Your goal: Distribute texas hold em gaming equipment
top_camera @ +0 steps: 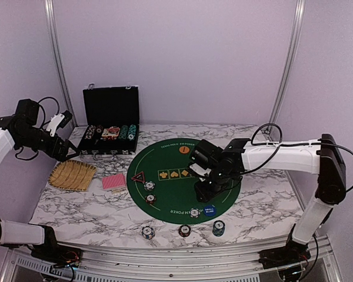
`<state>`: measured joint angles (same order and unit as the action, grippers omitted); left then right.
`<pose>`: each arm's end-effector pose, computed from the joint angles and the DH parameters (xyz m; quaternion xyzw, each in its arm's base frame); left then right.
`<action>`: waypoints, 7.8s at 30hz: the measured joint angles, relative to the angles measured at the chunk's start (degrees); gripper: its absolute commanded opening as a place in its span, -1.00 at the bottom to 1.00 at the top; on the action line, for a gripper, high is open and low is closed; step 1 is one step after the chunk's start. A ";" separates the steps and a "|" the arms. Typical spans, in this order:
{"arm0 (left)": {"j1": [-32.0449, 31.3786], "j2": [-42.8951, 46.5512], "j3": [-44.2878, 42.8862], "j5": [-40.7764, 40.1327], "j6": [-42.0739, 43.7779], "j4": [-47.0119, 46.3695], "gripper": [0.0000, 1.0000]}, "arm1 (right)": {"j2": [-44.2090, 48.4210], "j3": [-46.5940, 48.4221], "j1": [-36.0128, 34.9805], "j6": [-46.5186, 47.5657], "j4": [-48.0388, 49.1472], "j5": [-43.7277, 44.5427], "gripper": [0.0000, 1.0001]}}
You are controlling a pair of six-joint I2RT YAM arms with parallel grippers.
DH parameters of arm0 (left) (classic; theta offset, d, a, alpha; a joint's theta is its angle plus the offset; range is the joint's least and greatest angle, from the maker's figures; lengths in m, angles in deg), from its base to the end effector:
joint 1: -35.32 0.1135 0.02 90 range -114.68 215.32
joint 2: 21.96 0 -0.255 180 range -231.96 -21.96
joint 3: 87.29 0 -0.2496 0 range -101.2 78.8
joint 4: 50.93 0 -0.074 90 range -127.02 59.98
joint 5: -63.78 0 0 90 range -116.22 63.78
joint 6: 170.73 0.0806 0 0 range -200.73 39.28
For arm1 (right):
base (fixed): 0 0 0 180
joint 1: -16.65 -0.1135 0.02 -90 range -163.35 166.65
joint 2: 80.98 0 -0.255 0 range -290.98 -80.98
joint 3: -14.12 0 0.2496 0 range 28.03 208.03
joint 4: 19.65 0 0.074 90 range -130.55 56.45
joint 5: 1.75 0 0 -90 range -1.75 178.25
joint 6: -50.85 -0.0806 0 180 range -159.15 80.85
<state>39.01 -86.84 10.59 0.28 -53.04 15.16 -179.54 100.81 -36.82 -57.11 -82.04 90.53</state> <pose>0.2481 -0.0200 0.3083 0.2683 0.8746 -0.1141 0.3874 0.2074 0.2746 0.1656 -0.2994 0.9440 0.0639 0.1227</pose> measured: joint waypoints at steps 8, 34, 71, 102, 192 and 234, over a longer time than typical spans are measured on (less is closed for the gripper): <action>0.00 0.22 0.00 0.02 0.00 0.00 0.98 | 2.38 -8.57 7.87 1.11 0.55 1.42 -0.53; 0.00 0.22 0.00 0.02 0.02 0.00 0.98 | 0.26 -12.37 10.69 3.10 6.47 -1.42 0.47; 0.00 0.22 -0.22 0.48 0.00 0.00 0.98 | 7.80 -12.33 -8.79 -3.04 -7.69 -1.77 0.42; 0.00 0.20 -0.42 0.48 0.02 0.00 0.98 | 6.08 -12.59 -8.79 -1.99 -6.91 -1.66 -0.17; 0.02 0.22 -0.42 1.05 0.68 0.00 0.98 | -36.20 41.77 -1.42 6.21 -2.38 -6.16 0.16; 0.00 -1.18 -0.42 1.97 0.81 0.00 0.98 | 7.76 -13.16 -5.84 -2.45 -3.69 -4.98 0.42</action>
<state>39.01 -88.02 10.18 2.25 -52.23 15.16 -171.78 87.65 -42.65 -59.55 -85.74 85.55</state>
